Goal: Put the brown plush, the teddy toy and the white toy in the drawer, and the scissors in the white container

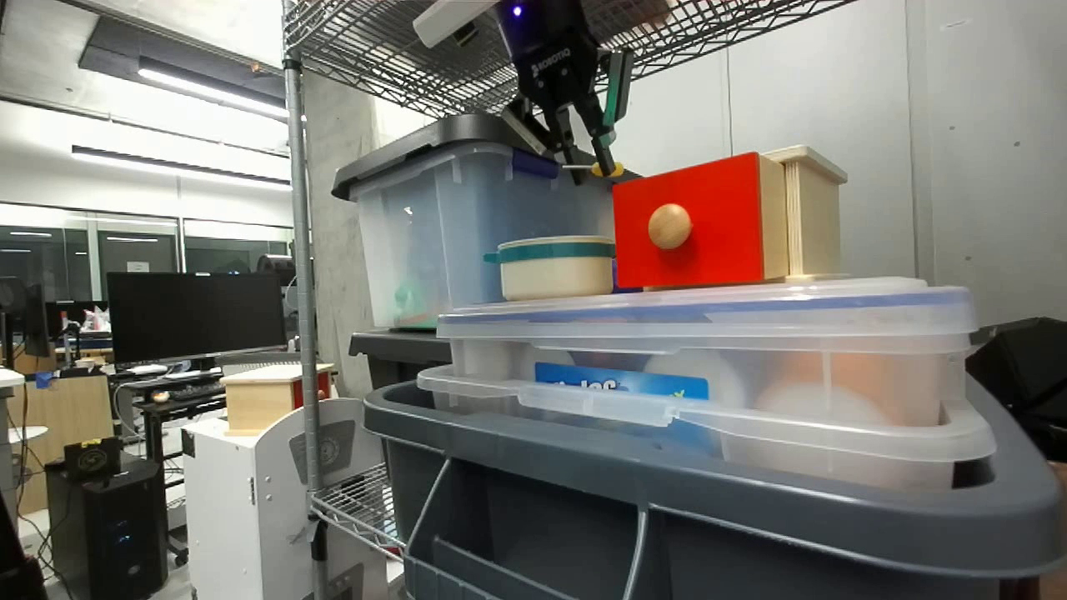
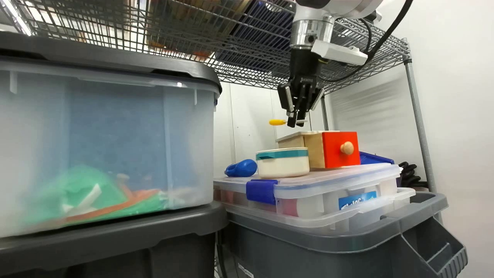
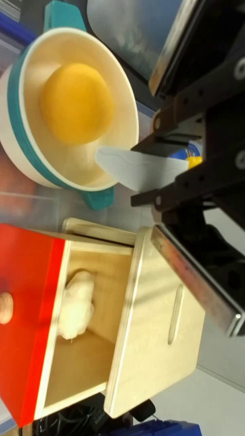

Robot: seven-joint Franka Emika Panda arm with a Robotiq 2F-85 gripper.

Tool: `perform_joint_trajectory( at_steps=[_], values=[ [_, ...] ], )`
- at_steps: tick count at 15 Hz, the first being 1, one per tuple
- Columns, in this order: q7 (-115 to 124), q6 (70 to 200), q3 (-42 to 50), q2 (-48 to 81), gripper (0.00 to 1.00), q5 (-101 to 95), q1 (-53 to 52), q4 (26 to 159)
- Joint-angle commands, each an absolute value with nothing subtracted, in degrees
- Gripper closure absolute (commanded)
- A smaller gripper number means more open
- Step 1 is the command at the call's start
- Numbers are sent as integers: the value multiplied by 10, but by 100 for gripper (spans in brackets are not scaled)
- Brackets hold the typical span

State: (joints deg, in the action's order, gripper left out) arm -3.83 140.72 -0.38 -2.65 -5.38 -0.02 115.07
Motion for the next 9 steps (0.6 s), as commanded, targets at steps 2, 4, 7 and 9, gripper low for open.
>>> perform_joint_trajectory(
  at_steps=[2,4,7,9],
  values=[
    [-44,1403,-12,-28,93,-45,-12,1163],
    [-45,1404,-13,-27,93,-45,-13,1168],
    [-47,1403,-13,-28,93,-44,-12,1171],
    [-48,1403,-12,-28,93,-43,-11,1172]
  ],
)
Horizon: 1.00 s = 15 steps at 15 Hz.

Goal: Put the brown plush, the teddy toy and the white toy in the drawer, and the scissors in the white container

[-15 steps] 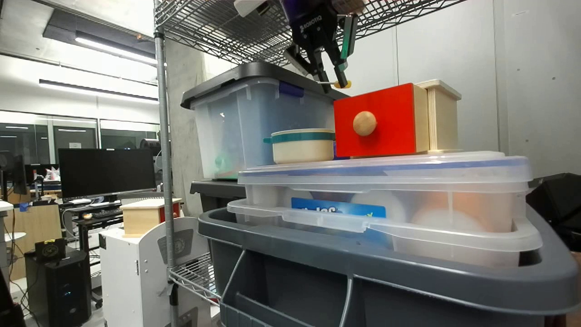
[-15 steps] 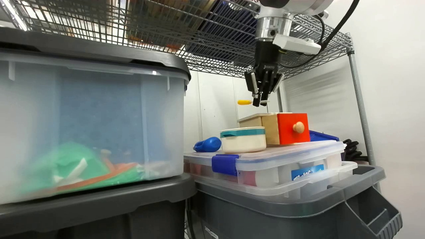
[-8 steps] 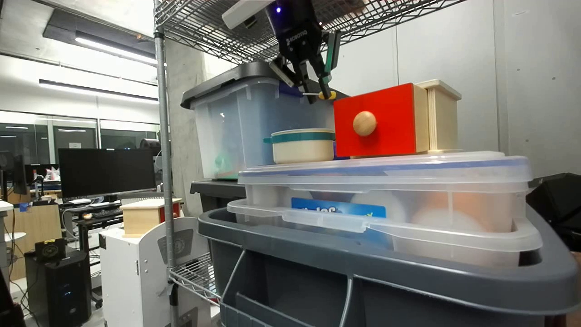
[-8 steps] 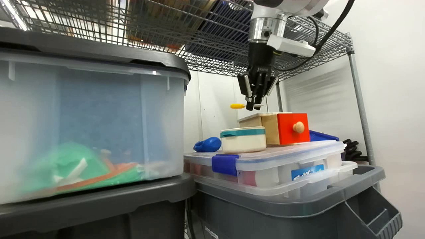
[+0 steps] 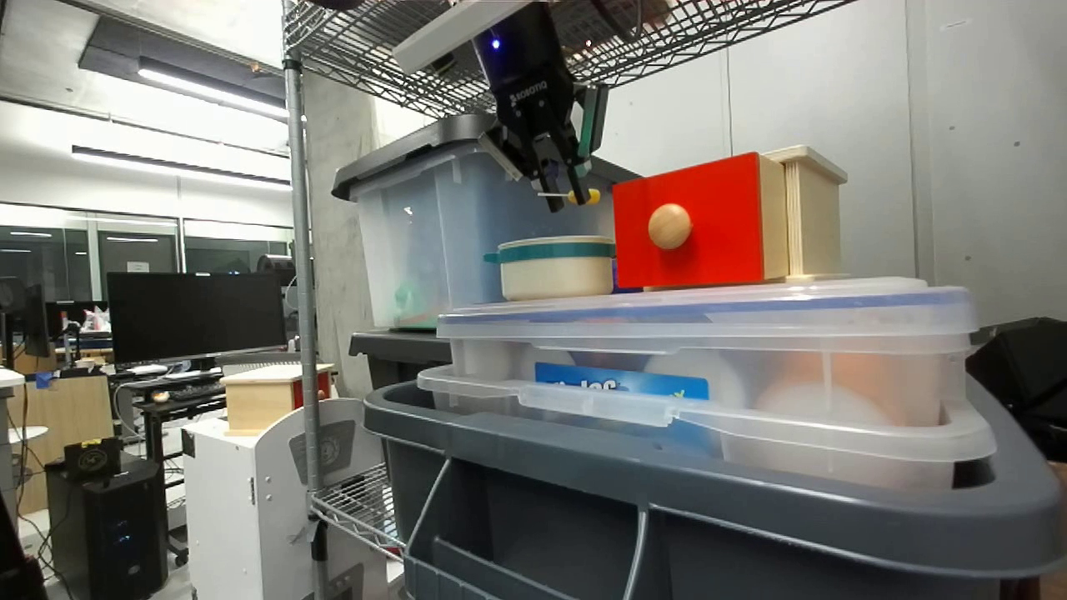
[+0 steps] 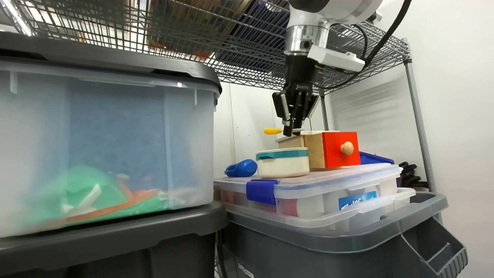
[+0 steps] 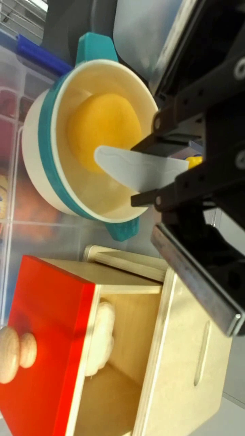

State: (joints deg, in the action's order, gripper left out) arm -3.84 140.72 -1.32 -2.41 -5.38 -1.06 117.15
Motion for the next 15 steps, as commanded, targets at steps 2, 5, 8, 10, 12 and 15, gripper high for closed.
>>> perform_joint_trajectory(
  at_steps=[2,5,8,10,12,15],
  values=[
    [-48,1404,-12,-27,93,-43,-11,1174],
    [-47,1406,-11,-25,93,-44,-11,1178],
    [-46,1407,-11,-22,93,-45,-10,1181],
    [-47,1407,-10,-21,93,-45,-10,1184],
    [-47,1407,-10,-18,93,-45,-10,1184],
    [-48,1406,-10,-15,93,-45,-9,1183]
  ],
)
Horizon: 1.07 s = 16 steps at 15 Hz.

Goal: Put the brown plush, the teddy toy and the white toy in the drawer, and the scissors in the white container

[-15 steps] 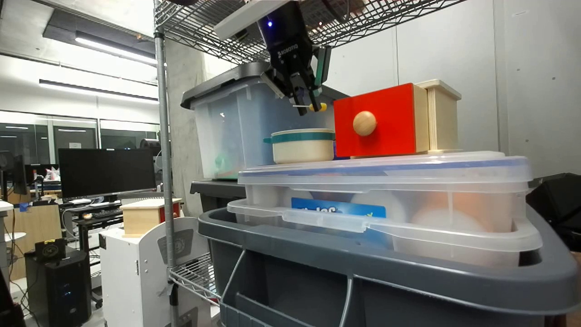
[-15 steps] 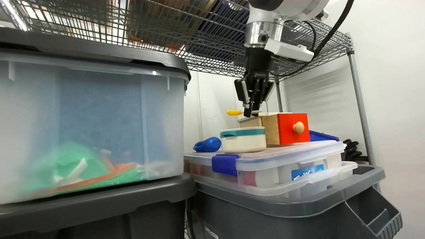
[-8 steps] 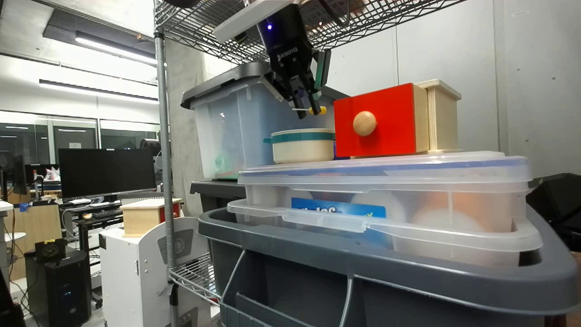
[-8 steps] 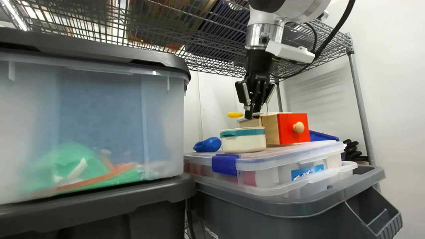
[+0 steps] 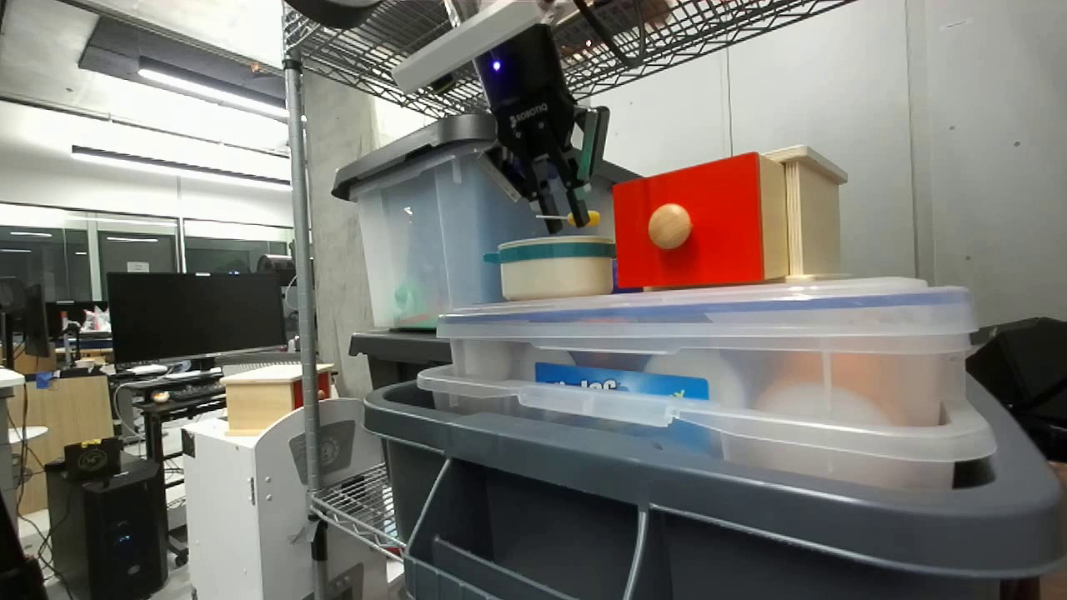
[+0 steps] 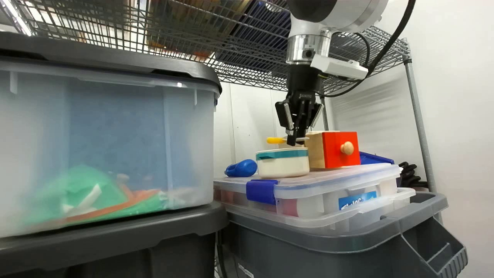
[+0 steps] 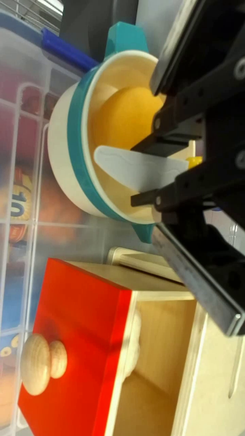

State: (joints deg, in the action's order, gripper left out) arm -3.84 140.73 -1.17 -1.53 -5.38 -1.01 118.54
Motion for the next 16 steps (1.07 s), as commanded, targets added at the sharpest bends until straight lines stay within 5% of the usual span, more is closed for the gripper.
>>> perform_joint_trajectory(
  at_steps=[1,6,7,8,16],
  values=[
    [-47,1406,-9,-15,93,-45,-9,1183],
    [-47,1405,-9,-11,93,-46,-8,1181],
    [-47,1405,-9,-10,77,-46,-8,1181],
    [-47,1404,-9,-10,46,-46,-8,1180],
    [-47,1401,-7,-11,1,-48,-7,1177]
  ],
)
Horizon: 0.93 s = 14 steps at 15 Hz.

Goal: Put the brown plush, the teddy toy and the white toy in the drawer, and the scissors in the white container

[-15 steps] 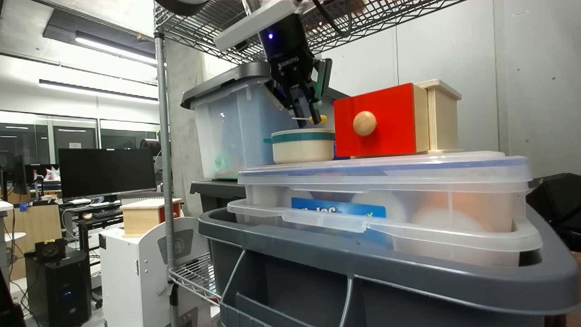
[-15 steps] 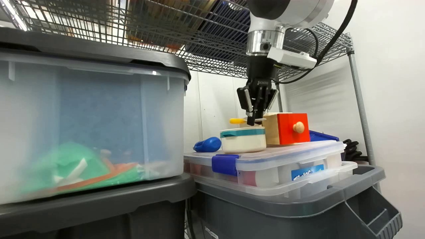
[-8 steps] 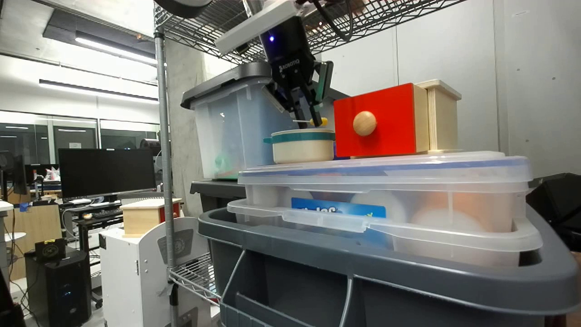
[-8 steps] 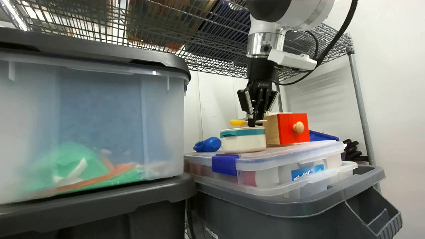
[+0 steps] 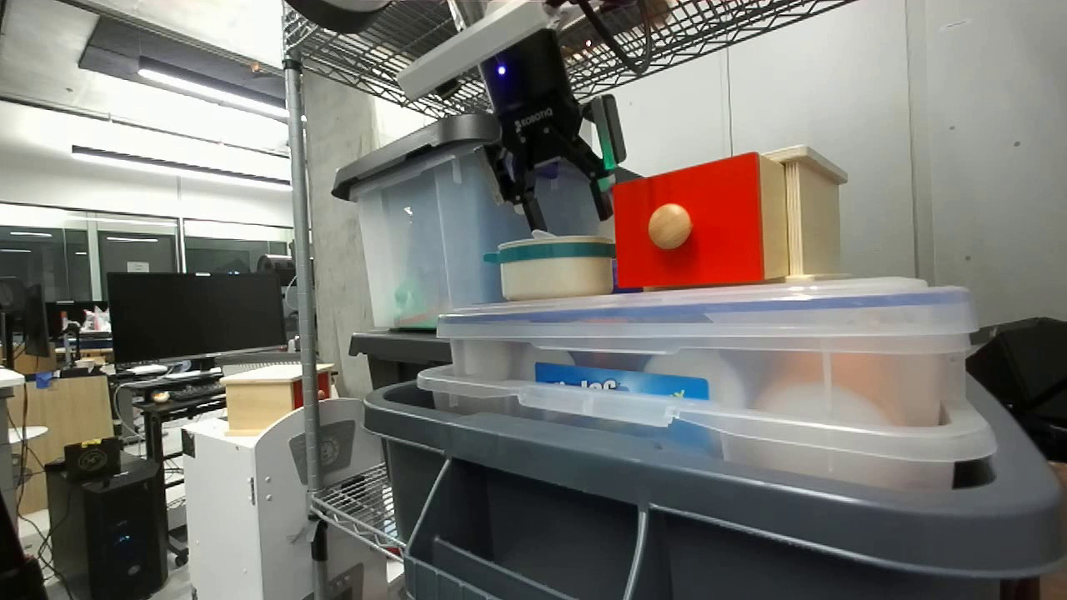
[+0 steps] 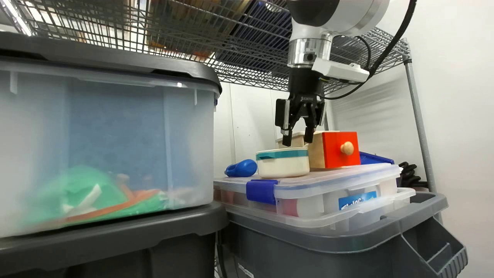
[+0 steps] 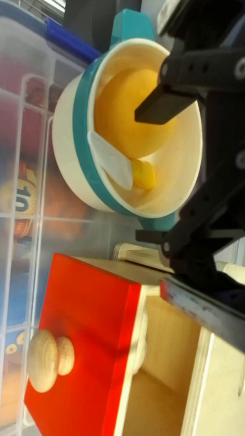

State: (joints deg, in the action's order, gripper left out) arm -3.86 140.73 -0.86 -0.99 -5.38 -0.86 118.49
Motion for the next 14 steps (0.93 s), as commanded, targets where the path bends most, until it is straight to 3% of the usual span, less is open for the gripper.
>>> perform_joint_trajectory(
  at_steps=[1,14],
  values=[
    [-47,1401,-6,-12,0,-48,-7,1176],
    [-41,1386,-12,-54,0,-54,-13,1209]
  ],
)
